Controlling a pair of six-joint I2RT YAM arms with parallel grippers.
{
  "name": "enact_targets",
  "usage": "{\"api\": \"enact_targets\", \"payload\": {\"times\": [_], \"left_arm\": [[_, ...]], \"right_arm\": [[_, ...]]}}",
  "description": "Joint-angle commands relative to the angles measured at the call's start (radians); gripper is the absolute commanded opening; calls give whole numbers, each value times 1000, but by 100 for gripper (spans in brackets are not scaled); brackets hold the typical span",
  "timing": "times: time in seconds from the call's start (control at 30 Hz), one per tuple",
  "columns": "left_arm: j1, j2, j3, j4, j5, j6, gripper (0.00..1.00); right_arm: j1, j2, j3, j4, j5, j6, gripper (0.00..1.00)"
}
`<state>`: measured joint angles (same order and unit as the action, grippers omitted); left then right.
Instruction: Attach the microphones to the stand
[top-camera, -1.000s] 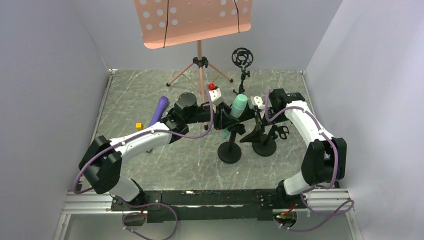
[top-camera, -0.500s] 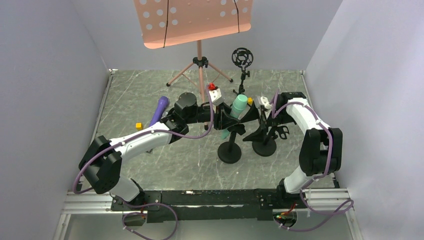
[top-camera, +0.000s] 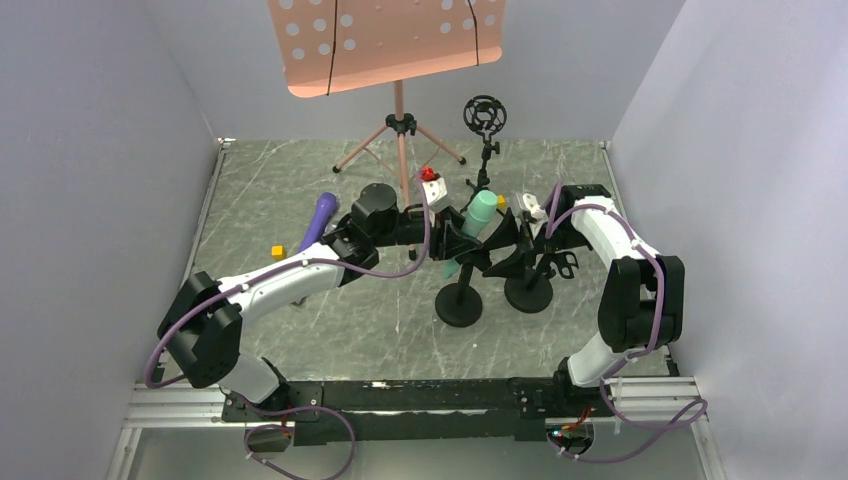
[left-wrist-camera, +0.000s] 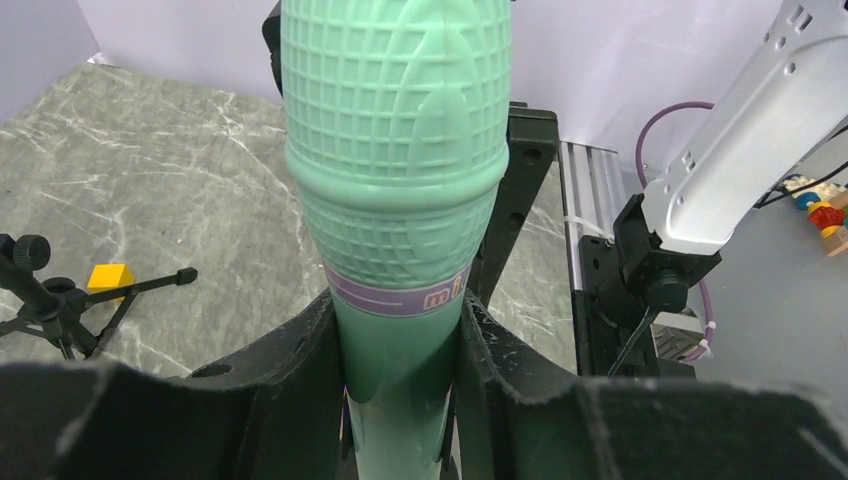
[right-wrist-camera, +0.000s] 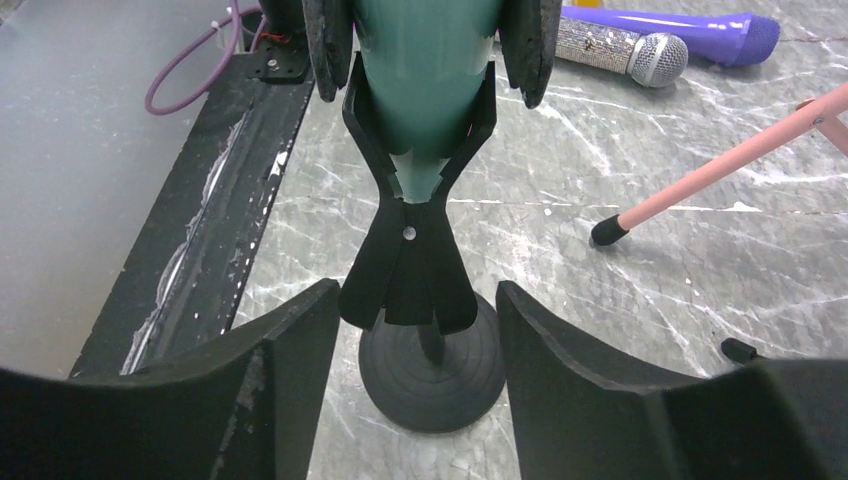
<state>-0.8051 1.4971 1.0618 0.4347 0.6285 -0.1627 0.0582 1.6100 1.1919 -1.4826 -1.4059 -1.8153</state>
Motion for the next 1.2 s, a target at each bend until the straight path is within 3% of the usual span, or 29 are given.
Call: {"api": "enact_targets", "payload": {"times": [0.0, 0.3, 0.7, 0.77, 0.9, 1.17], "left_arm": [[-9, 4, 37, -53, -23, 34, 0], [-27, 15, 80, -135, -47, 84, 0], [-32, 37, 110, -171, -35, 88, 0], [-31, 37, 109, -169, -37, 86, 0], [-31, 37, 110, -171, -37, 87, 0], [-32, 34, 105, -168, -41, 89, 0]], "right_arm": [[6, -5, 13, -15, -35, -40, 60], [7, -20, 21, -16, -45, -32, 34], [10, -46, 31, -16, -54, -13, 21], [10, -41, 31, -15, -54, -8, 26], [10, -31, 25, -16, -53, -14, 52], [10, -18, 21, -16, -38, -25, 65]]}}
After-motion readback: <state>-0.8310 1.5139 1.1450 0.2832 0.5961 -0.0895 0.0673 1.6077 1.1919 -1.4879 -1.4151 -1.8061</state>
